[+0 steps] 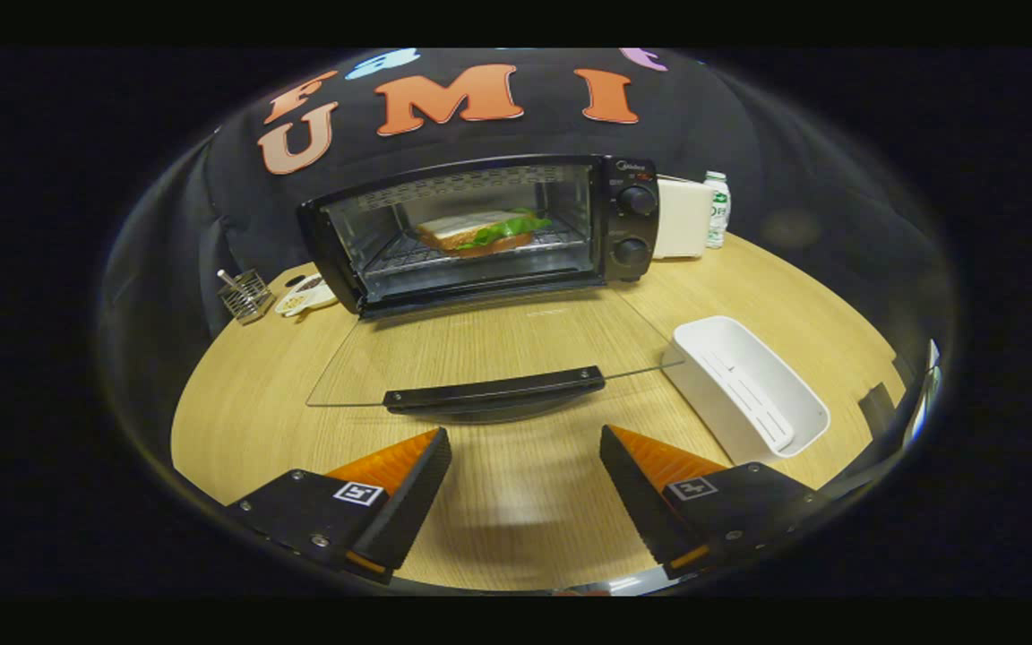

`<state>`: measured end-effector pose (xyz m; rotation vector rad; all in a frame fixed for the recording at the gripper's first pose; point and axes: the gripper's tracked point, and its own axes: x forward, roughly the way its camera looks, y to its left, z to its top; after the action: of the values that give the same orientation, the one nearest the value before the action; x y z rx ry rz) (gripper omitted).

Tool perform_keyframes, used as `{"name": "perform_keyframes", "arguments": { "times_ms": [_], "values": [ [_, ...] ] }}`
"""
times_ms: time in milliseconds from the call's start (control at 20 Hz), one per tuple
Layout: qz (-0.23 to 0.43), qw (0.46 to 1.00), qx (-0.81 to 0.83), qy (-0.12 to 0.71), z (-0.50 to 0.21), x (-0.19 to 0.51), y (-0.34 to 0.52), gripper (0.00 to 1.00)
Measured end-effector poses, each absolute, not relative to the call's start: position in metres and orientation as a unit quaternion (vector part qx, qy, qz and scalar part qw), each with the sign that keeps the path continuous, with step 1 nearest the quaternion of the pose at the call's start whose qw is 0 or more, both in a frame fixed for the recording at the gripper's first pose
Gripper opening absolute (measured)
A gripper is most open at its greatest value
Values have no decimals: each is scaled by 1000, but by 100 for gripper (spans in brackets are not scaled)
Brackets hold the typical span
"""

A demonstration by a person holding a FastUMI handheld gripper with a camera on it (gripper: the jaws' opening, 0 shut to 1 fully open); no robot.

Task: Open the toaster oven, put the food inside, and close the toaster oven door.

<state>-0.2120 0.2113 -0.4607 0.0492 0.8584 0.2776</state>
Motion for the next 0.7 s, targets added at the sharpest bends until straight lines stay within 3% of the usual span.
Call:
{"name": "perform_keyframes", "arguments": {
  "times_ms": [450, 700],
  "values": [
    [151, 890, -29, 430, -485, -198, 228, 100],
    [156, 892, -25, 423, -464, -194, 228, 100]
  ]
}}
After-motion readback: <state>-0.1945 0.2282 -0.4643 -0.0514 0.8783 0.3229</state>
